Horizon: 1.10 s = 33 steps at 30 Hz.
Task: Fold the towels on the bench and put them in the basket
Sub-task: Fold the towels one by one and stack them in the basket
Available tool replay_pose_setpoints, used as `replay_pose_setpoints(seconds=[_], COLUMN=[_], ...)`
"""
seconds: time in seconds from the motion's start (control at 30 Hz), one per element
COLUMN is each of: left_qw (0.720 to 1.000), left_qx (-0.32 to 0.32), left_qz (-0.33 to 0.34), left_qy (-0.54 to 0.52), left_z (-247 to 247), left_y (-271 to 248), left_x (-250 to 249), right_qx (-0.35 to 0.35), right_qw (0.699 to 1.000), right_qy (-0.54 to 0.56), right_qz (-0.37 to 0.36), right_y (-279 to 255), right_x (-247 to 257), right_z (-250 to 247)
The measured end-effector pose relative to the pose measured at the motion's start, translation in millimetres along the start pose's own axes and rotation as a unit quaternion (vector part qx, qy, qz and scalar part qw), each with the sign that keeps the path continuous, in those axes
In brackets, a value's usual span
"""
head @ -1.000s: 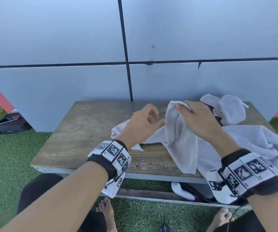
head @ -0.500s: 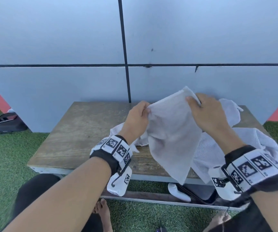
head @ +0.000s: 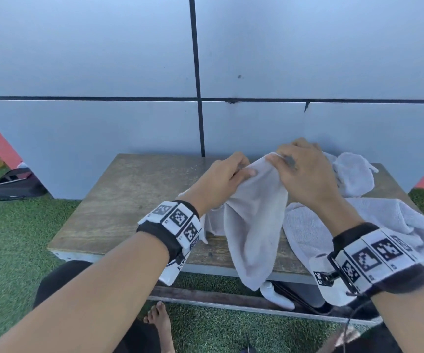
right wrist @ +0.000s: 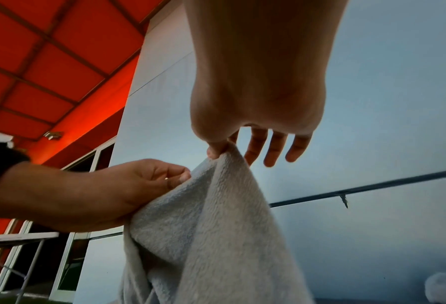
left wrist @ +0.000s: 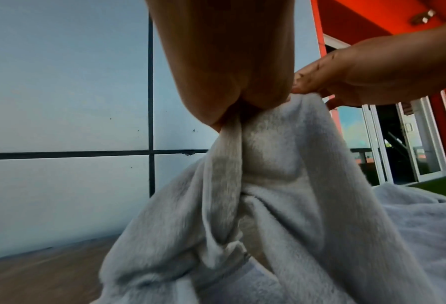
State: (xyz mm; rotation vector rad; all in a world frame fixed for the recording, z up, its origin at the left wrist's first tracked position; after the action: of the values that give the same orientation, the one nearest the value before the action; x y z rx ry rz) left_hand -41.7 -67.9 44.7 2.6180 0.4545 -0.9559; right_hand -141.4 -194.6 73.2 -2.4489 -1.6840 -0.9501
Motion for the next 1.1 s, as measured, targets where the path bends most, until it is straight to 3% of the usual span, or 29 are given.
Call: replay_pose_setpoints(seconds=[0.2,0.33,0.43,0.5,0.57,0.7,0.83,1.0,1.1], left_qw=[0.997,0.994,0.997,0.999,1.0,0.997,0.99,0.966,0.971], left_qx=[-0.012,-0.044,-0.05,-0.022,0.011,0.008,-0.028,-0.085,-0.091], left_qz=[-0.069,-0.096,-0.064,-0.028,-0.007,-0.005,-0.093,-0.193,-0.18], left_qy=[0.035,0.025,0.013,0.007,0.016,0.074,0.1,0.147,0.13], left_z=[-17.8,-27.7,-24.3,-14.3,-5.4,-11.4,-34.9,-59.4,-59.8], left_y=[-26.9,-33.8,-23.5,-13.8,-5.7,-3.2,-18.3,-36.2,-28.9], left_x=[54.6,69.5,50.5,30.6,16.8,21.0,70.0,111.7,99.9], right_qx=[-0.094,-0.097,-0.009,0.103,0.151,0.071,-0.036,-0.067,-0.015], right_qw=[0.989,0.99,0.998,0.994,0.986,0.996,0.999,0.993,0.995], right_qy=[0.081,0.06,0.056,0.025,-0.029,-0.038,-0.003,0.029,0.031], right_qz=[0.078,0.08,0.016,-0.024,-0.058,-0.034,0.022,0.097,0.093], right_y=[-1.1,0.6,4.2,6.4,7.2,11.9,13.0,11.1,8.4], right_x=[-31.6,-38.0,-15.9,1.6,10.1,4.7,-13.7,-40.7,-33.1], right_z=[-18.1,-12.7,16.6,47.7,68.5,47.3,7.9,2.0,21.0])
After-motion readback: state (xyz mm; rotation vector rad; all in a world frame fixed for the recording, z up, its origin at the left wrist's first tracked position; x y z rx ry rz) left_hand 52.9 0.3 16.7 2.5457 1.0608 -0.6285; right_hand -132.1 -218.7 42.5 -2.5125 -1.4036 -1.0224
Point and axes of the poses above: each hand's wrist, its own y-axis towards the middle knuckle, its own z-axis out of the palm, x = y × z, the point moved 9 cm from there along y, towards the middle knuckle, and after that the axes turned 11 degrees about x, right-handed, at the moved point
